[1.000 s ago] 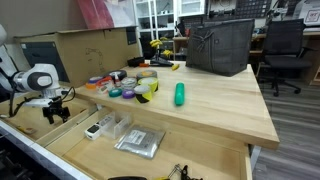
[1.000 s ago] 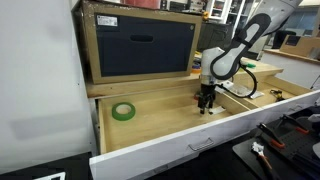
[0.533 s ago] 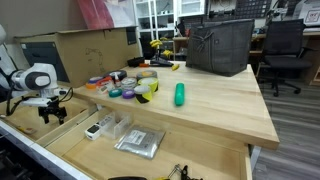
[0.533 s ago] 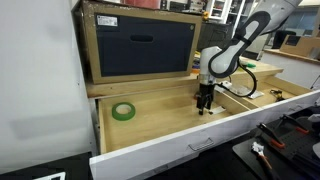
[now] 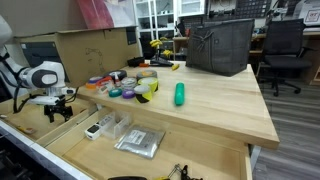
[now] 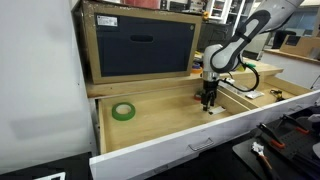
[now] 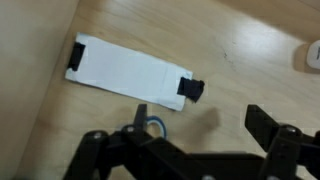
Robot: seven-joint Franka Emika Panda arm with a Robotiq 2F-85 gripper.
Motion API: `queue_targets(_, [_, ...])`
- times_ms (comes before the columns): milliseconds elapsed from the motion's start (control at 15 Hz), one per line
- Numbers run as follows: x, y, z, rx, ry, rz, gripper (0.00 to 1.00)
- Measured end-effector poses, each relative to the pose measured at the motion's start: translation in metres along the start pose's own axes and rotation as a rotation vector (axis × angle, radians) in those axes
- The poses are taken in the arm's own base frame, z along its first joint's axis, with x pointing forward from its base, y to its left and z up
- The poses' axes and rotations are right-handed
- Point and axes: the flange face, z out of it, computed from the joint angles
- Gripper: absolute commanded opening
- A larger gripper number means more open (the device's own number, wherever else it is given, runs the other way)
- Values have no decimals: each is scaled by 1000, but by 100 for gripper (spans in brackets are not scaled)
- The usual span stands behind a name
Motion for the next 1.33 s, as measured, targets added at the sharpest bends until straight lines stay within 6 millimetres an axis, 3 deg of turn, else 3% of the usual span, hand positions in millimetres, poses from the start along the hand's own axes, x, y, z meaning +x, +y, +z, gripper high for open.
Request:
queue_targets(800, [4, 8, -10, -53, 27, -26, 100])
queue_targets(1333, [6, -16, 8, -65, 42, -86, 100])
